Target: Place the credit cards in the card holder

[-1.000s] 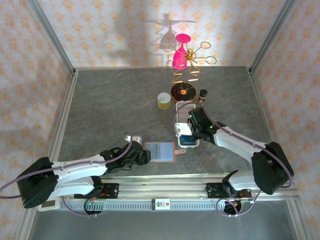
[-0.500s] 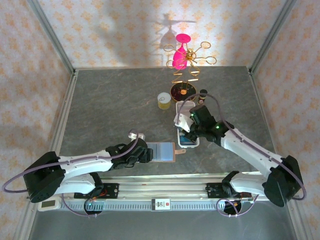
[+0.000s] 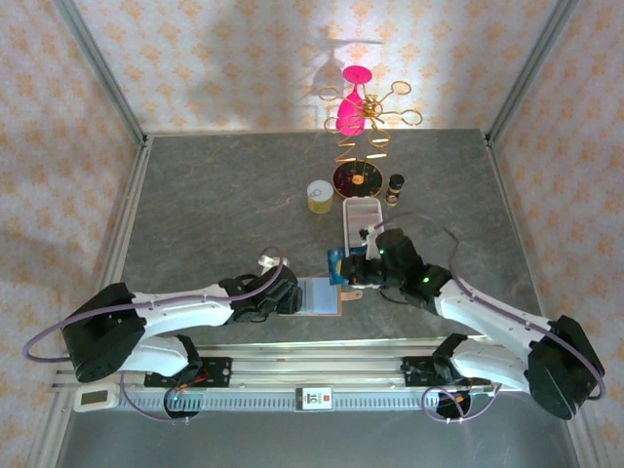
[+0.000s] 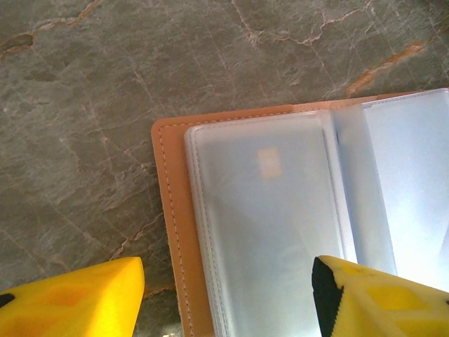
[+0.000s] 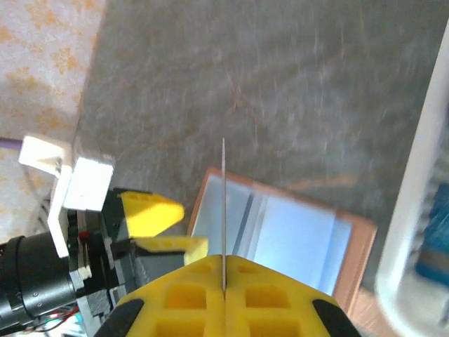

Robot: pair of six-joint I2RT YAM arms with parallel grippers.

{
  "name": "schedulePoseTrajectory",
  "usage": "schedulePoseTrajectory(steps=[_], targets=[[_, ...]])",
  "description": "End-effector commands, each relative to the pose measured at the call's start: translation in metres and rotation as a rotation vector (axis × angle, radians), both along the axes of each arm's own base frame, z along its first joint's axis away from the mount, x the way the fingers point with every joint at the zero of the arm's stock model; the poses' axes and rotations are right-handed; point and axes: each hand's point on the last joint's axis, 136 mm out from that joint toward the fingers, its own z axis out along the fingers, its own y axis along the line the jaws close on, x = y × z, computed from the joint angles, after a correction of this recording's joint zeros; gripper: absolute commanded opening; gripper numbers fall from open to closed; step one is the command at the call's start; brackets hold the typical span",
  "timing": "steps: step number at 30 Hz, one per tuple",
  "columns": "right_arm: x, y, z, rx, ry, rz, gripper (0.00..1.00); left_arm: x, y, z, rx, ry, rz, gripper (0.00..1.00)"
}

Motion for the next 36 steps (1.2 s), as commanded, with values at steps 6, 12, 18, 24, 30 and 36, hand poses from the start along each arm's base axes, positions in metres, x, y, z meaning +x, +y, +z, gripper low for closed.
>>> schedulePoseTrajectory(steps=[6, 12, 18, 24, 30, 36], targets=[[-0.009, 0.035, -0.008, 0.113, 0.093, -0.107, 0.0, 0.004, 0.001, -0.003, 0.069, 0.009, -0.024, 0.67], [-0.013, 0.049, -0.032, 0.05, 0.124, -0.124, 0.0, 0.003, 0.002, -0.011, 0.098, 0.027, -0.032, 0.63], [-0.012, 0.054, -0.047, 0.022, 0.138, -0.16, 0.0, -0.003, 0.004, -0.016, 0.087, 0.041, -0.034, 0.59], [-0.007, 0.057, -0.052, 0.048, 0.142, -0.199, 0.0, -0.007, 0.005, -0.02, 0.054, 0.051, -0.022, 0.55], [-0.005, 0.059, -0.061, 0.039, 0.147, -0.218, 0.0, -0.01, 0.005, -0.021, 0.035, 0.056, -0.018, 0.49], [-0.002, 0.064, -0.064, 0.049, 0.149, -0.225, 0.0, -0.011, 0.003, -0.019, 0.004, 0.053, -0.016, 0.45]])
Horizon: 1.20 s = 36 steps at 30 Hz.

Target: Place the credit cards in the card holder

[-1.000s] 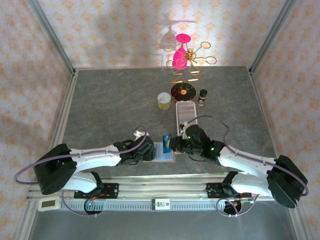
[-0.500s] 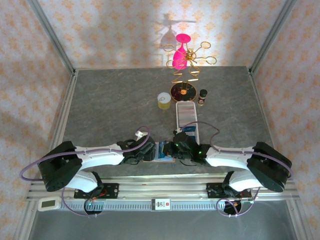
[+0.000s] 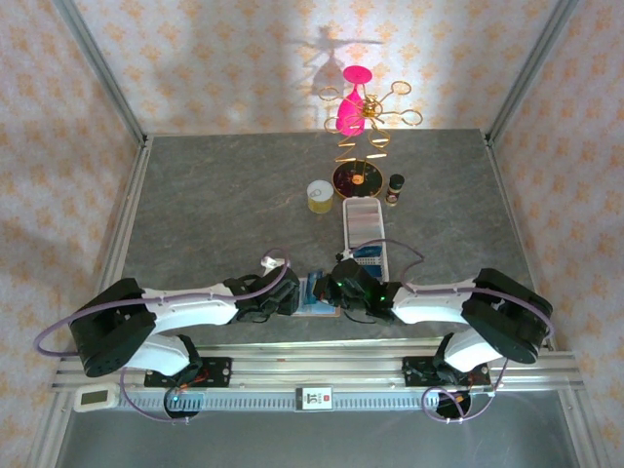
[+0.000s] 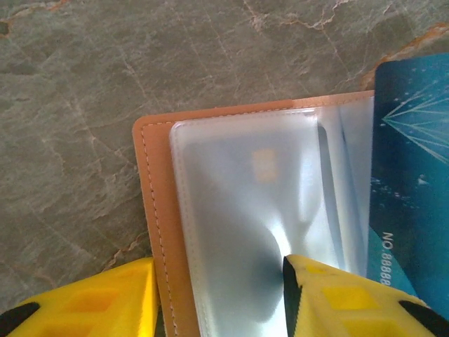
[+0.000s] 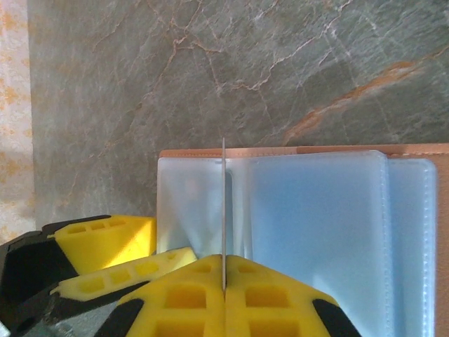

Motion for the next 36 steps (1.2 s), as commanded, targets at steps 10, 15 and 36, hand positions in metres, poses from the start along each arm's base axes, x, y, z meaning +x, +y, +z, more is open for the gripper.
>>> schedulePoseTrajectory(steps=[10, 15, 36], targets=[[0.01, 0.003, 0.005, 0.03, -0.033, -0.057, 0.0, -0.012, 0.004, -0.008, -0.029, 0.042, 0.007, 0.44], [0.01, 0.004, 0.001, 0.027, -0.028, -0.057, 0.0, -0.013, 0.004, -0.008, -0.036, 0.045, 0.009, 0.44], [-0.014, 0.005, -0.02, -0.002, 0.054, -0.024, 0.0, -0.016, 0.006, -0.01, -0.051, 0.048, 0.016, 0.44]])
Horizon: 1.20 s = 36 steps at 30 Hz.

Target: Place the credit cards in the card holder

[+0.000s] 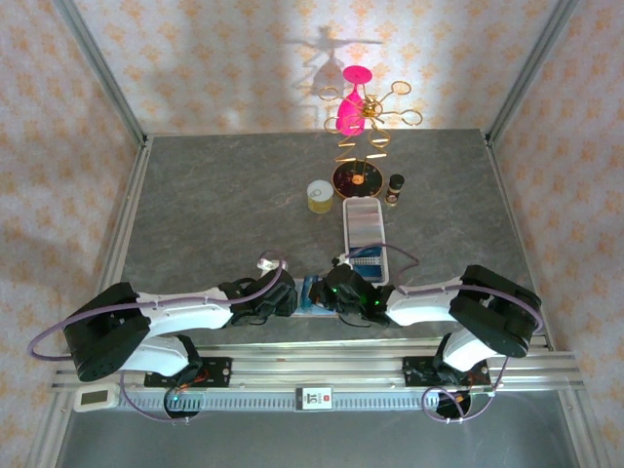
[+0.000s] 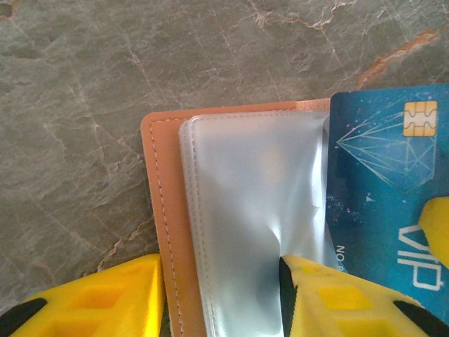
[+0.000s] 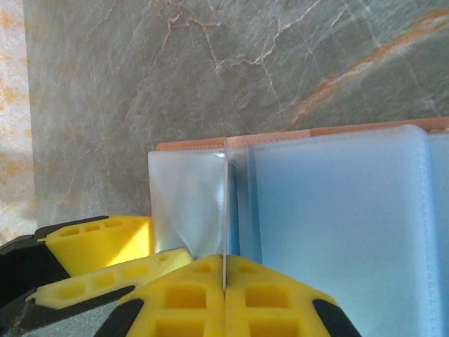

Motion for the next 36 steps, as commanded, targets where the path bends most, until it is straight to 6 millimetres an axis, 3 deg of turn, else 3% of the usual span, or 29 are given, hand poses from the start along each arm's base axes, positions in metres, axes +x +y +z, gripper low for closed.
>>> schedulePoseTrajectory(steps=[1, 8, 20, 36], targets=[[-0.007, -0.007, -0.011, -0.019, 0.036, -0.016, 0.0, -0.013, 0.006, -0.009, 0.003, 0.054, -0.004, 0.44], [-0.01, -0.017, -0.021, -0.034, 0.08, -0.067, 0.0, -0.013, 0.005, -0.009, -0.01, 0.053, 0.001, 0.44], [-0.019, 0.008, -0.011, 0.029, 0.102, 0.047, 0.0, -0.015, 0.005, -0.009, -0.034, 0.051, 0.009, 0.44], [-0.015, 0.012, -0.01, 0.003, 0.067, 0.073, 0.0, -0.016, 0.006, -0.013, -0.039, 0.059, 0.02, 0.45]])
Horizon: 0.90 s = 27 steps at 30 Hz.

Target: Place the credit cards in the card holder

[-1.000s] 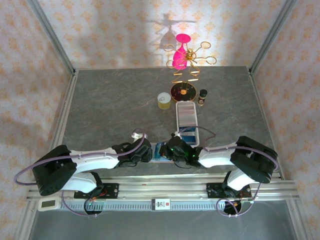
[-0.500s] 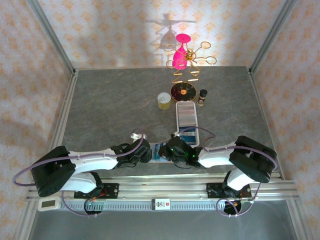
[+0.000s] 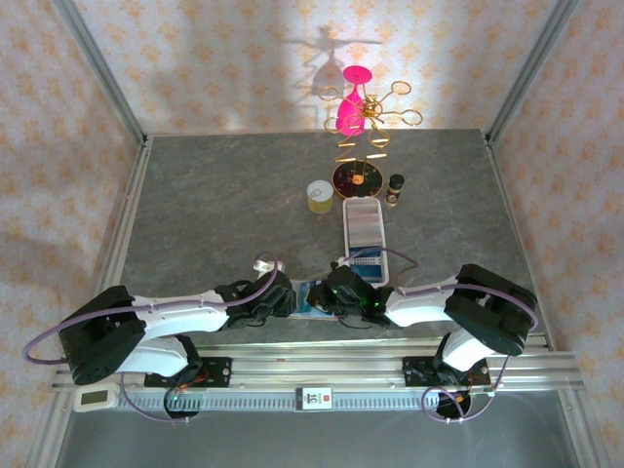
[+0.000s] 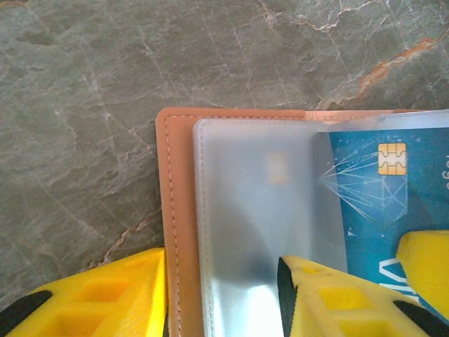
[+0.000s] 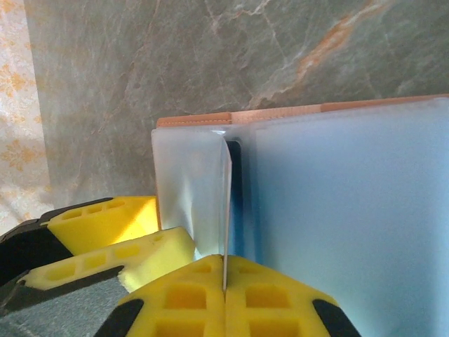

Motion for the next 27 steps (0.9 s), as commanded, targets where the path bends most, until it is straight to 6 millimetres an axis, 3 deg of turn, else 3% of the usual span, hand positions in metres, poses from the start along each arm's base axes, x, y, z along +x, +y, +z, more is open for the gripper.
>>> schedulePoseTrajectory(steps=[1, 5, 8, 16, 20, 27], targets=[[-0.003, 0.002, -0.008, -0.065, -0.009, 0.043, 0.03, -0.014, 0.004, -0.013, -0.003, 0.061, -0.012, 0.45], [0.0, -0.005, -0.011, -0.157, -0.029, 0.057, 0.27, -0.015, 0.005, -0.014, -0.006, 0.063, -0.013, 0.45], [0.003, -0.011, -0.009, -0.215, -0.046, 0.055, 0.34, -0.016, 0.005, -0.016, -0.008, 0.068, -0.015, 0.44], [0.002, -0.016, -0.013, -0.276, -0.042, 0.079, 0.34, -0.017, 0.004, -0.018, -0.008, 0.075, -0.016, 0.44], [0.003, -0.004, -0.01, -0.228, -0.04, 0.091, 0.28, -0.018, 0.006, -0.019, -0.016, 0.074, -0.007, 0.44], [0.003, 0.016, -0.003, -0.115, -0.034, 0.102, 0.28, -0.02, 0.007, -0.025, -0.058, 0.076, 0.017, 0.44]])
